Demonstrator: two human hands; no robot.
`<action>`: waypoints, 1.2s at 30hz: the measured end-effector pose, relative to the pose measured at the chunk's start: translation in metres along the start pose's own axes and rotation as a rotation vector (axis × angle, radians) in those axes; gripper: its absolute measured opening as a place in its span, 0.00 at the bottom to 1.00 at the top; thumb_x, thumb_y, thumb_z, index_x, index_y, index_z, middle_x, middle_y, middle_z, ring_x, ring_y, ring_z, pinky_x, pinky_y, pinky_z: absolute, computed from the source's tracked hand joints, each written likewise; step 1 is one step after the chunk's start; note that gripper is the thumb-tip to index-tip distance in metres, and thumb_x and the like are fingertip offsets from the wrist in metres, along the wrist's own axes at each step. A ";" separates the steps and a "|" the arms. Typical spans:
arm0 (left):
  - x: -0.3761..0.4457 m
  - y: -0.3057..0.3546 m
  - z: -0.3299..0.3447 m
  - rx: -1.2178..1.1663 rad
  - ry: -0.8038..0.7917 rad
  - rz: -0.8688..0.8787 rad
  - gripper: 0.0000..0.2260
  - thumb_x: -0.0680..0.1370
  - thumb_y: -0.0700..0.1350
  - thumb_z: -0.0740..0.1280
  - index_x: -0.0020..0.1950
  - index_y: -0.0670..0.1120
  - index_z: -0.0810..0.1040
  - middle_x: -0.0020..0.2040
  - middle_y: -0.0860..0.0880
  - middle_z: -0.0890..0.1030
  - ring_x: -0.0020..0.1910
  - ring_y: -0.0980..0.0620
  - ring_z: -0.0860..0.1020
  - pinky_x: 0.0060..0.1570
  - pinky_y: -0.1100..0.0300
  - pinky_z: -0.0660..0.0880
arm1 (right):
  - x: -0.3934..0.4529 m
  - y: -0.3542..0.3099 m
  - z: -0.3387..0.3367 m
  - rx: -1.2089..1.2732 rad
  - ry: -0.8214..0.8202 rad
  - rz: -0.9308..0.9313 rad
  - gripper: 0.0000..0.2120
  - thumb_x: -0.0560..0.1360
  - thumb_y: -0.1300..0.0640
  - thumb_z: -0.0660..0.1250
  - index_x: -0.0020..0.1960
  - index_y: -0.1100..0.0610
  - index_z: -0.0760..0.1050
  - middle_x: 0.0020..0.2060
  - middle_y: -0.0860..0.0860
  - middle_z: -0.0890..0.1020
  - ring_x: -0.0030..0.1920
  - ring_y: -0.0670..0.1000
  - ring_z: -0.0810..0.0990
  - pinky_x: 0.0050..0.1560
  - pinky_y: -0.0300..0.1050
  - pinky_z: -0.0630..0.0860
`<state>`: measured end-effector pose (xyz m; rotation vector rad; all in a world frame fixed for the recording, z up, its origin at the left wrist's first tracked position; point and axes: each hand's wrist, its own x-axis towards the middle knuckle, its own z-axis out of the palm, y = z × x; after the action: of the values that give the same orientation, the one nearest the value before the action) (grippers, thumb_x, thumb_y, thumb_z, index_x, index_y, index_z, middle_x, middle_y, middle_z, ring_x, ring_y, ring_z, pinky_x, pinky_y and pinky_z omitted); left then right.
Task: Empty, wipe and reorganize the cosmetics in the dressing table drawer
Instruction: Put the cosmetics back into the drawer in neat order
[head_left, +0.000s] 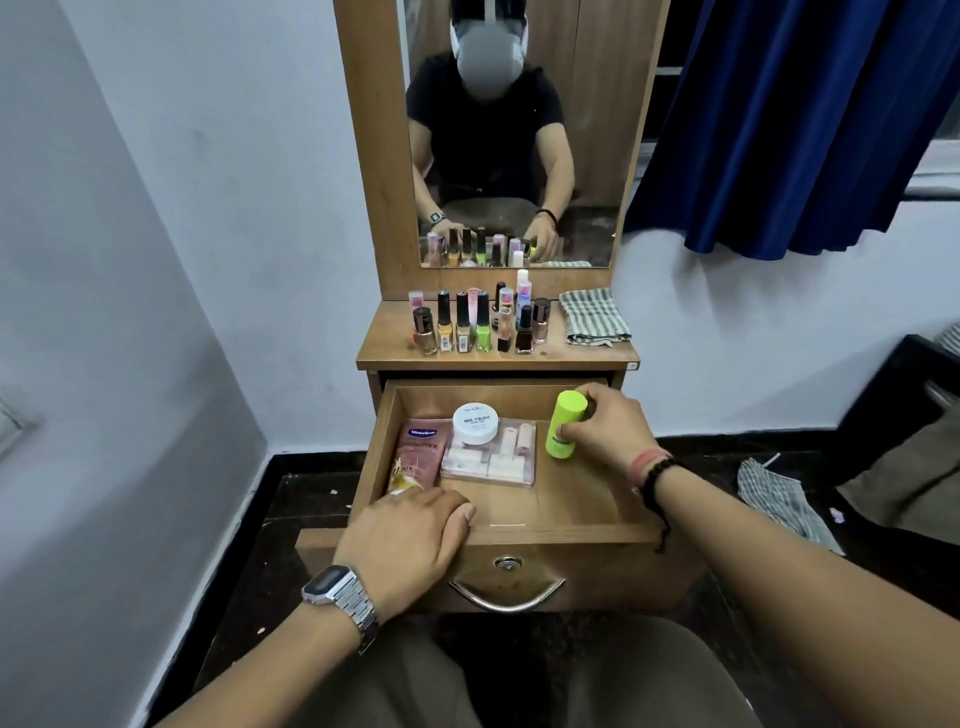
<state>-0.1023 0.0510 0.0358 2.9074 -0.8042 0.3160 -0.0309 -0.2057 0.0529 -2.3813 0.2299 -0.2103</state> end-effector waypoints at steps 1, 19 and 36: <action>0.000 0.000 0.000 0.012 0.010 0.001 0.25 0.78 0.61 0.38 0.56 0.56 0.73 0.51 0.57 0.79 0.51 0.56 0.76 0.47 0.62 0.69 | 0.008 0.001 0.005 -0.019 0.004 0.017 0.16 0.66 0.59 0.75 0.52 0.54 0.78 0.48 0.52 0.82 0.47 0.50 0.77 0.45 0.38 0.68; -0.001 0.003 0.004 0.078 0.007 -0.037 0.21 0.80 0.57 0.43 0.51 0.53 0.74 0.49 0.53 0.79 0.48 0.50 0.77 0.41 0.56 0.69 | -0.016 -0.070 0.070 -0.120 -0.330 -0.312 0.16 0.64 0.57 0.77 0.51 0.53 0.78 0.44 0.49 0.82 0.44 0.48 0.78 0.43 0.40 0.72; -0.002 0.001 0.007 0.047 0.012 -0.026 0.25 0.79 0.57 0.39 0.53 0.53 0.74 0.51 0.54 0.80 0.49 0.51 0.77 0.45 0.57 0.70 | -0.010 -0.066 0.089 -0.226 -0.427 -0.353 0.28 0.66 0.53 0.78 0.63 0.53 0.72 0.58 0.51 0.79 0.58 0.51 0.77 0.56 0.43 0.73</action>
<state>-0.1030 0.0499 0.0289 2.9536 -0.7670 0.3548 -0.0143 -0.0977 0.0331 -2.6078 -0.3888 0.1732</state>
